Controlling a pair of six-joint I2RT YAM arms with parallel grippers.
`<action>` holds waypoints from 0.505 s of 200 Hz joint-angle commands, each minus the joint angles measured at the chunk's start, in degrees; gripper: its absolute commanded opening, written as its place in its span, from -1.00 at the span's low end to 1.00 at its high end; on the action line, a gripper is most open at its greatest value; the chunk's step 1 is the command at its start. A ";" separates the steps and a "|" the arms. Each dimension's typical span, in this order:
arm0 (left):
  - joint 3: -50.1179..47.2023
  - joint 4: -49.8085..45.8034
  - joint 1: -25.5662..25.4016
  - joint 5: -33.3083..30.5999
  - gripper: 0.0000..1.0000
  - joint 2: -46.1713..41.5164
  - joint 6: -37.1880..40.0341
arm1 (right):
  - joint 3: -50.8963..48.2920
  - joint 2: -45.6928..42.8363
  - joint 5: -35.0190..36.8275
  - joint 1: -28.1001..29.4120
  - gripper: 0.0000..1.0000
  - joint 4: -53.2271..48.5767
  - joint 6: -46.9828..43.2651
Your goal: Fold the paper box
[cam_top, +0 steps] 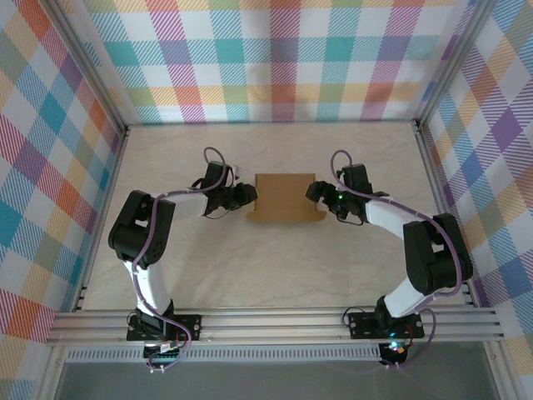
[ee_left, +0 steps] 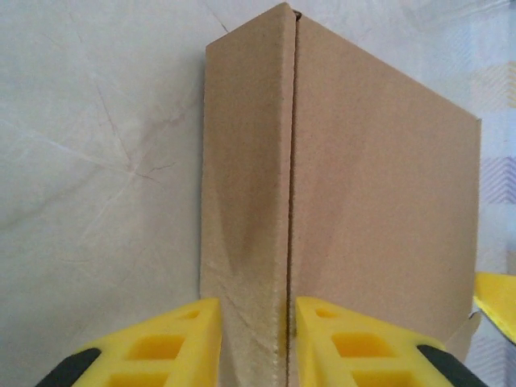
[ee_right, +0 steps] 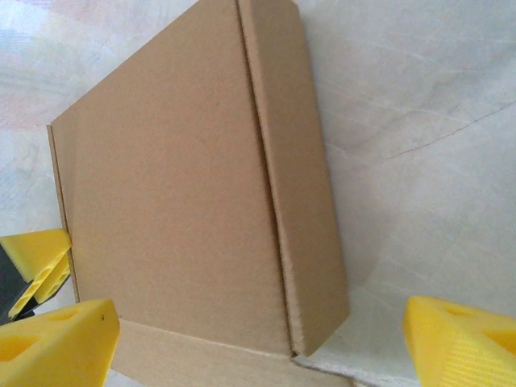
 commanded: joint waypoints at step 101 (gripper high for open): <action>-5.88 5.05 7.69 9.98 -0.57 6.36 -6.41 | 0.88 8.88 -15.33 -2.93 0.84 12.08 5.05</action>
